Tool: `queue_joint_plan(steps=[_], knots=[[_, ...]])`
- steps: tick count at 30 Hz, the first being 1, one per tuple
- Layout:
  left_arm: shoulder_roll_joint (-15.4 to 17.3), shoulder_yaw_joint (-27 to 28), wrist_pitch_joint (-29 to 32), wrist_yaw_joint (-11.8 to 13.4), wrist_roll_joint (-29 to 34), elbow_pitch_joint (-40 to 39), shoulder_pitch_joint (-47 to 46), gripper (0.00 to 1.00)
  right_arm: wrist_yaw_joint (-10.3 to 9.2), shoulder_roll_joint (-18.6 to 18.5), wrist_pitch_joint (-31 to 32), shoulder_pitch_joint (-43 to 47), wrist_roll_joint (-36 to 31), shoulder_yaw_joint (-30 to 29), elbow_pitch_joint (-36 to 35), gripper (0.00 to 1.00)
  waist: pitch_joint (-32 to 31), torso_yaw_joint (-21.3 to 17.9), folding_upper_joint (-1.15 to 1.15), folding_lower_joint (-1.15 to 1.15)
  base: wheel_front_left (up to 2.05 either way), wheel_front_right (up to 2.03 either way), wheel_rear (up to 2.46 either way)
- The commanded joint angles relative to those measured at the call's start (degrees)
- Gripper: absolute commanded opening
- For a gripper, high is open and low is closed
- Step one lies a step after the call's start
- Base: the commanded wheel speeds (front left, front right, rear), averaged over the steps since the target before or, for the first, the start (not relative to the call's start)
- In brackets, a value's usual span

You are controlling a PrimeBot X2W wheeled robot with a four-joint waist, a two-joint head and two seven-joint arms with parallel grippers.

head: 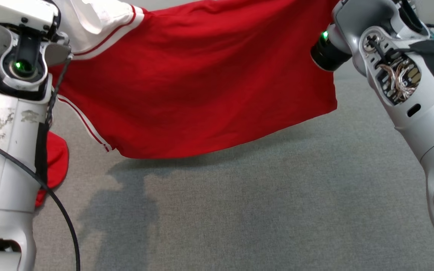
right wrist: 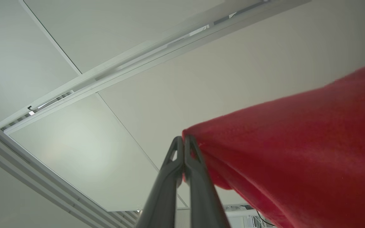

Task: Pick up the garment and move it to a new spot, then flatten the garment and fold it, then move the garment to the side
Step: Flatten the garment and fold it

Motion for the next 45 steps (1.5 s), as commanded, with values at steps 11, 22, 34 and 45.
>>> queue_joint_plan(steps=[11, 22, 34, 45], knots=[[-0.7, -2.0, 1.0, 2.5, 4.1, 5.3, -23.6, 0.0, 0.12, -1.7, -5.4, -20.4, 12.6, 4.1, 0.6, 0.0, 22.0, 0.5, 0.0, 0.0, 0.0, 0.0, 0.0], [-4.7, -0.2, -15.9, -13.0, 8.2, 12.2, -46.2, 0.0, 0.11, -9.1, -6.8, -35.4, -1.0, -4.9, -9.8, 0.0, 34.1, 1.6, 0.0, 0.0, 0.0, 0.0, 0.0], [-7.1, -5.6, -17.0, -17.6, 17.0, 18.7, -37.0, 0.0, 0.12, -7.5, -4.6, -13.3, -18.8, -19.1, -20.7, 0.0, 39.7, 4.1, 0.0, 0.0, 0.0, 0.0, 0.0], [-5.8, -9.1, -13.8, -17.4, 11.2, 19.9, -23.1, 0.0, 0.12, -5.8, 0.4, -1.2, -21.1, -23.0, -15.1, 0.0, 34.2, 5.6, 0.0, 0.0, 0.0, 0.0, 0.0]])
